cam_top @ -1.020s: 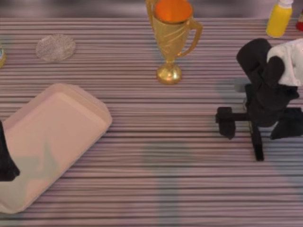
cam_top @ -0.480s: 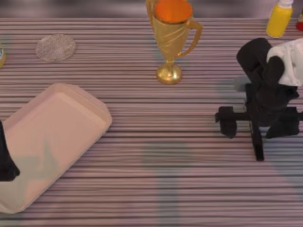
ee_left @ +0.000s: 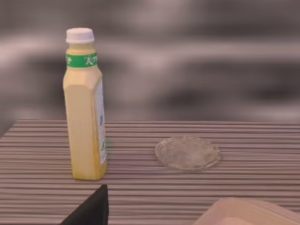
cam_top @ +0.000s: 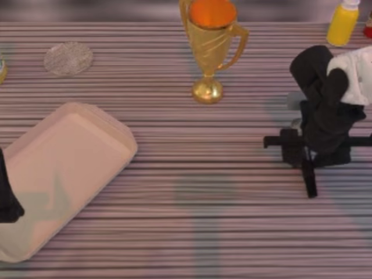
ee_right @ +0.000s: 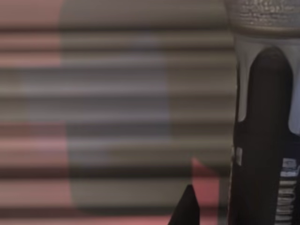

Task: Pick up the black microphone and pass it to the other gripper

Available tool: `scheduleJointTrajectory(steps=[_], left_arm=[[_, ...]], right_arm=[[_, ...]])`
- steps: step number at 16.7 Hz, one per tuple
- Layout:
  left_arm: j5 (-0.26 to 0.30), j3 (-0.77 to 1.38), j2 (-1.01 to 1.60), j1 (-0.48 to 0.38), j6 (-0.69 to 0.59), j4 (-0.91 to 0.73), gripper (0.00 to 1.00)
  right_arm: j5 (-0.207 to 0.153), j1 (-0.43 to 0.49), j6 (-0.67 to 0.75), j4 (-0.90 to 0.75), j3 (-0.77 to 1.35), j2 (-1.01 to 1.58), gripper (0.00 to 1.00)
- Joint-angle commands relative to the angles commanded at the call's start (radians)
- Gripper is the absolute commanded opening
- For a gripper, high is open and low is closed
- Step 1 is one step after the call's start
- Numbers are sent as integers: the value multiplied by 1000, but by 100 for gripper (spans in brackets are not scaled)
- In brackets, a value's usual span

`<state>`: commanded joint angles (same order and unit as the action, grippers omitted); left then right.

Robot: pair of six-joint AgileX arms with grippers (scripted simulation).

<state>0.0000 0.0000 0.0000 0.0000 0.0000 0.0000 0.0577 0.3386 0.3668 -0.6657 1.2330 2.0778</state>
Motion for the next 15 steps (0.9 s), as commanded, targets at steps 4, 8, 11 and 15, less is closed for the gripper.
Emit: scheduleJointTrajectory(steps=[4,8,11,15], left_arm=[[0,0,0,0,0,0,100],[0,0,0,0,0,0,100],[0,0,0,0,0,0,100],[0,0,0,0,0,0,100]], right_arm=[[0,0,0,0,0,0,0],[-20,6,-5,16,21,-62,0],[-63,7,-34,142,-1,-83,0],[-153,5,-95,409,-68,-135,0]])
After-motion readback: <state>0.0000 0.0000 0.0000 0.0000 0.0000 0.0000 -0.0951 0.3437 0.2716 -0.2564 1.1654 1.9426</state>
